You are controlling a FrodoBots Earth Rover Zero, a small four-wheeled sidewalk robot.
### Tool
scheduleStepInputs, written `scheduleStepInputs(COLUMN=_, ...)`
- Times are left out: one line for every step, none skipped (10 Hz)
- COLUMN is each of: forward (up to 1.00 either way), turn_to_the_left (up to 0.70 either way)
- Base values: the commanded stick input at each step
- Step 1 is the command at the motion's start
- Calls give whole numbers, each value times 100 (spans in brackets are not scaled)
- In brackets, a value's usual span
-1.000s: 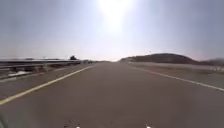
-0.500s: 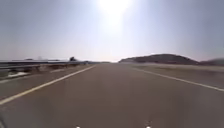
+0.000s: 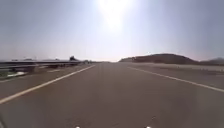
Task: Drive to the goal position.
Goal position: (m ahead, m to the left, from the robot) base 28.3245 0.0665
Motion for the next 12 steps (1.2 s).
scheduleStepInputs(forward=70, turn_to_the_left=0)
scheduleStepInputs(forward=70, turn_to_the_left=0)
scheduleStepInputs(forward=70, turn_to_the_left=0)
scheduleStepInputs(forward=70, turn_to_the_left=0)
scheduleStepInputs(forward=70, turn_to_the_left=0)
scheduleStepInputs(forward=70, turn_to_the_left=0)
scheduleStepInputs(forward=70, turn_to_the_left=0)
scheduleStepInputs(forward=70, turn_to_the_left=0)
scheduleStepInputs(forward=70, turn_to_the_left=0)
scheduleStepInputs(forward=70, turn_to_the_left=0)
scheduleStepInputs(forward=70, turn_to_the_left=0)
scheduleStepInputs(forward=70, turn_to_the_left=0)
